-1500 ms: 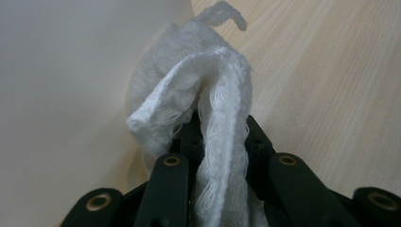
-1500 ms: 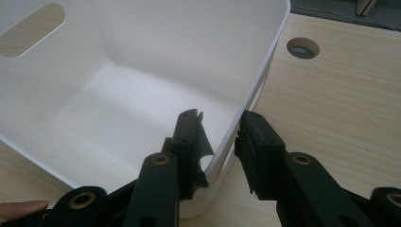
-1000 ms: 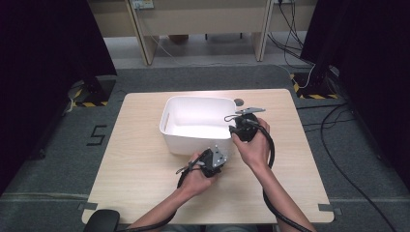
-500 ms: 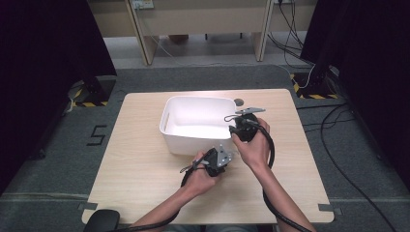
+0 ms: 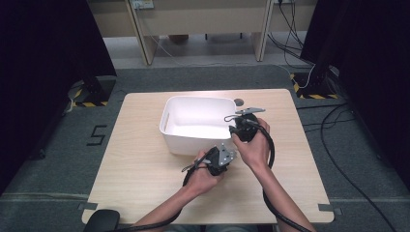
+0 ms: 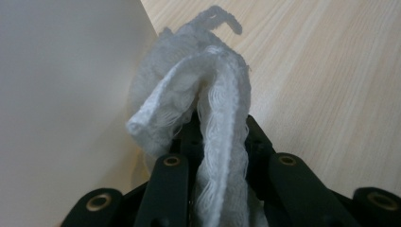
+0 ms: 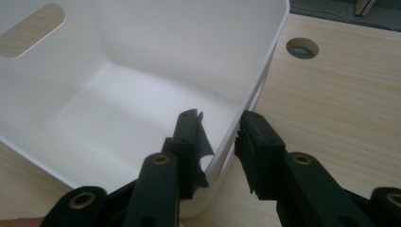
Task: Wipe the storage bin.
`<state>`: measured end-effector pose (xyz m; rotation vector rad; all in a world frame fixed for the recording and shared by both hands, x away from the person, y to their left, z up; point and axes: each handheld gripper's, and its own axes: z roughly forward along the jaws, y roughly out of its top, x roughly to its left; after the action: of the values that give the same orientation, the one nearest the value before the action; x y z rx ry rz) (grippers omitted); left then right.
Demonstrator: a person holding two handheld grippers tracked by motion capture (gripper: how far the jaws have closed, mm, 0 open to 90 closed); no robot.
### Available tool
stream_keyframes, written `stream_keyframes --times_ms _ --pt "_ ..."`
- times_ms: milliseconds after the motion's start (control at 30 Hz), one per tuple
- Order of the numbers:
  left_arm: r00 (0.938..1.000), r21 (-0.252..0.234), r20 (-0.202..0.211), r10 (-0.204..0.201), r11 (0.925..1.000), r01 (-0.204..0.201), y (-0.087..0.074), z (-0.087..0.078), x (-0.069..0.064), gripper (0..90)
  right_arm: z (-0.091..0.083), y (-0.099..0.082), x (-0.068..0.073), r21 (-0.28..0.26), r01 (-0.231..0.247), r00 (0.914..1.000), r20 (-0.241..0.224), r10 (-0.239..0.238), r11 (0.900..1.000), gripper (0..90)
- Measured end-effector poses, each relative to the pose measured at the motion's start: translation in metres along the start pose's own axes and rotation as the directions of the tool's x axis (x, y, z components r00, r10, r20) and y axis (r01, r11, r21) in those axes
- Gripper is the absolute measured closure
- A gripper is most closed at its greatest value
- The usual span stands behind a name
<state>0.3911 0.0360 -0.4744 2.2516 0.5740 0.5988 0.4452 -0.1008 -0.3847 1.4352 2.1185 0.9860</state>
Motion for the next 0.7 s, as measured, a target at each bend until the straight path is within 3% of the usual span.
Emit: stream_keyframes --times_ms 700 --pt "0.9999 -0.066 -0.016 0.002 0.9978 -0.003 0.021 -0.022 0.005 75.7 0.000 0.000 0.000 -0.002 -0.003 1.0000 -0.001 0.003 1.0000 69.1"
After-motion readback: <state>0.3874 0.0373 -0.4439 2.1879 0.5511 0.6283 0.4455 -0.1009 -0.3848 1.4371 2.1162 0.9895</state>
